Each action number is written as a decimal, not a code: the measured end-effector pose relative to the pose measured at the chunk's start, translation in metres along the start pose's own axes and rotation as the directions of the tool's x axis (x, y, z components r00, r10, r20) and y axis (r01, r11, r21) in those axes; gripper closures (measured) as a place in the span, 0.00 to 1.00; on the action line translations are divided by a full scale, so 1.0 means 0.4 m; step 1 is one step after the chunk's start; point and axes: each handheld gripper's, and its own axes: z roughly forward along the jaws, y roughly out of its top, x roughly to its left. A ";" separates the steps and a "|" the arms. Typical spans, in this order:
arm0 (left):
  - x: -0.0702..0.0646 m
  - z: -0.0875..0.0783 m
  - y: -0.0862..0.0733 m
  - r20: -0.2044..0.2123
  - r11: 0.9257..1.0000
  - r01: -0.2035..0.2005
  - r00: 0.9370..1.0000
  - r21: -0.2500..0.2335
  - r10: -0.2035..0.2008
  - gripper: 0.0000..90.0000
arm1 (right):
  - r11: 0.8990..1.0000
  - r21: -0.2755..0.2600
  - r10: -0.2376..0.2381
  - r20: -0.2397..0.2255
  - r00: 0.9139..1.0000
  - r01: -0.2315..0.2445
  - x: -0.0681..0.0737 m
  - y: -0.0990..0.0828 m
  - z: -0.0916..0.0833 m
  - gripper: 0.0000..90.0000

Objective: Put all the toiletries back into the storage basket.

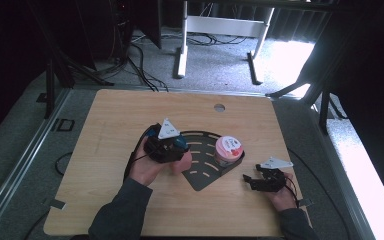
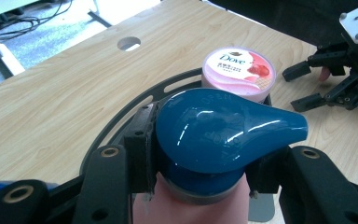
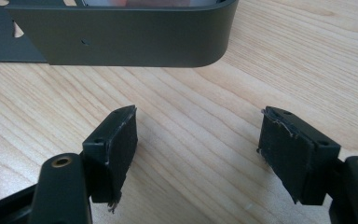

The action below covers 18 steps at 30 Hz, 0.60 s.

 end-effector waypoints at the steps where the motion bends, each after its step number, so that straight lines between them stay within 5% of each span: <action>1: 0.000 0.002 0.001 0.000 1.000 0.002 1.000 -0.002 -0.002 0.59 | 1.000 -0.001 -0.001 0.000 1.000 0.001 0.000 0.000 0.000 0.31; 18: -0.004 0.032 0.013 0.004 1.000 0.010 1.000 -0.004 -0.010 0.59 | 1.000 0.000 0.000 -0.001 1.000 0.000 0.000 0.000 0.000 0.30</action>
